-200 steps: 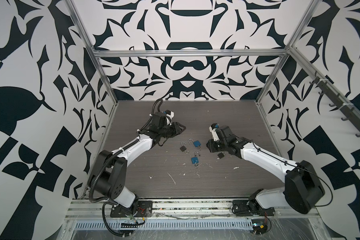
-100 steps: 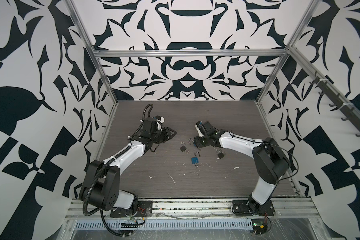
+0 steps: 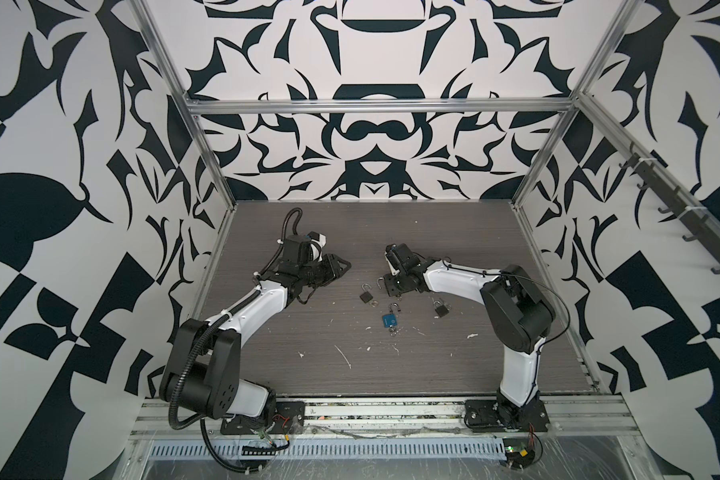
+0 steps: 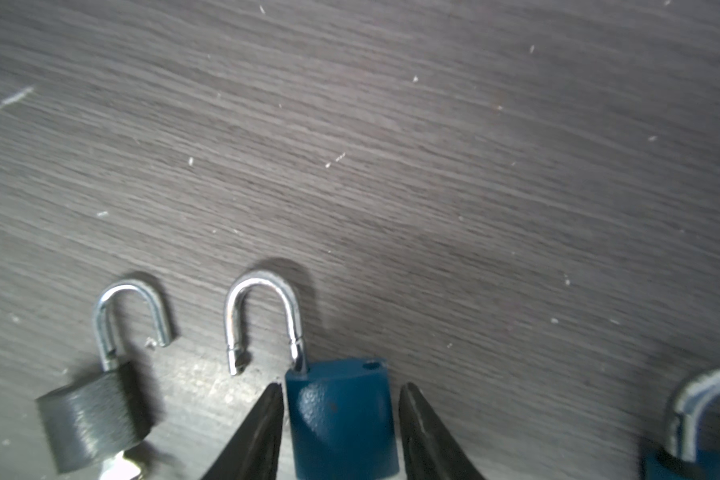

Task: Lock with the key

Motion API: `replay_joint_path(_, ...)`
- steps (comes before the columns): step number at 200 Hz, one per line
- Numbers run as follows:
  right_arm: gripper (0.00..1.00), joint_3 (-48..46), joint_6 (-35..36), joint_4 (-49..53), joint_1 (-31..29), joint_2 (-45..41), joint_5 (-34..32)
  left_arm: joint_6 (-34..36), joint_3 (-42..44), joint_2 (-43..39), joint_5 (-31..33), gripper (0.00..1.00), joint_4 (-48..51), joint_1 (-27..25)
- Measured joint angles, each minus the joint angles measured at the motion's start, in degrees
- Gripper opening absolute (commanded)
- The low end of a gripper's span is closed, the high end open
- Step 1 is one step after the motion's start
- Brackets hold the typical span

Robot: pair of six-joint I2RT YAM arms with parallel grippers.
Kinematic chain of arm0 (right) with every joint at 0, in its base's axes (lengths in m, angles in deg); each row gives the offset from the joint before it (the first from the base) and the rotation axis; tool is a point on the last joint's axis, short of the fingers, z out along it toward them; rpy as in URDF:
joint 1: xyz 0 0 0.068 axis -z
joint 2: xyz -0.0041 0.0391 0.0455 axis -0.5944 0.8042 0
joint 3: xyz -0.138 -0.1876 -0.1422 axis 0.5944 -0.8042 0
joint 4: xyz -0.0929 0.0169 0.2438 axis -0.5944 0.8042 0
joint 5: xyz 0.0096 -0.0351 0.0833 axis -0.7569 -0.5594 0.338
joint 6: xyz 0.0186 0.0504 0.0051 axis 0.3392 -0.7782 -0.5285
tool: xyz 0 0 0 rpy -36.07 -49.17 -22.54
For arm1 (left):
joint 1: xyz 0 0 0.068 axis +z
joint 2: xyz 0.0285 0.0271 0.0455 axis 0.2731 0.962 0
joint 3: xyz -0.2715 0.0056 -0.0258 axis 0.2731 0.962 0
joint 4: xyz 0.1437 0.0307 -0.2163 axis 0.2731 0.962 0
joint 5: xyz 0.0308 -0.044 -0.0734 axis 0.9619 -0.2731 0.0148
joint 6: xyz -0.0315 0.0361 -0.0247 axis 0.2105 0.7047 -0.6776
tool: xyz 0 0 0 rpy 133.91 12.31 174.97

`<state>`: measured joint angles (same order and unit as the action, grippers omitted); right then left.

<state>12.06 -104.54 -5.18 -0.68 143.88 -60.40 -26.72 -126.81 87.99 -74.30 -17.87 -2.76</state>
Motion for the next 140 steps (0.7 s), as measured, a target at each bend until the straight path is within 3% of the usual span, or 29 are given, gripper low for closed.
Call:
replay_joint_path(59,0.39,1.42,0.52,1.25,-0.5,1.07,-1.27,-0.04,0.0,0.63,-0.72,0.39,-0.42,0.35)
replay_joint_path(140,0.48,3.96,1.57,2.82,-1.53,2.91,-3.72,-0.24,0.0,0.72,-1.4,0.4,-0.87,0.5)
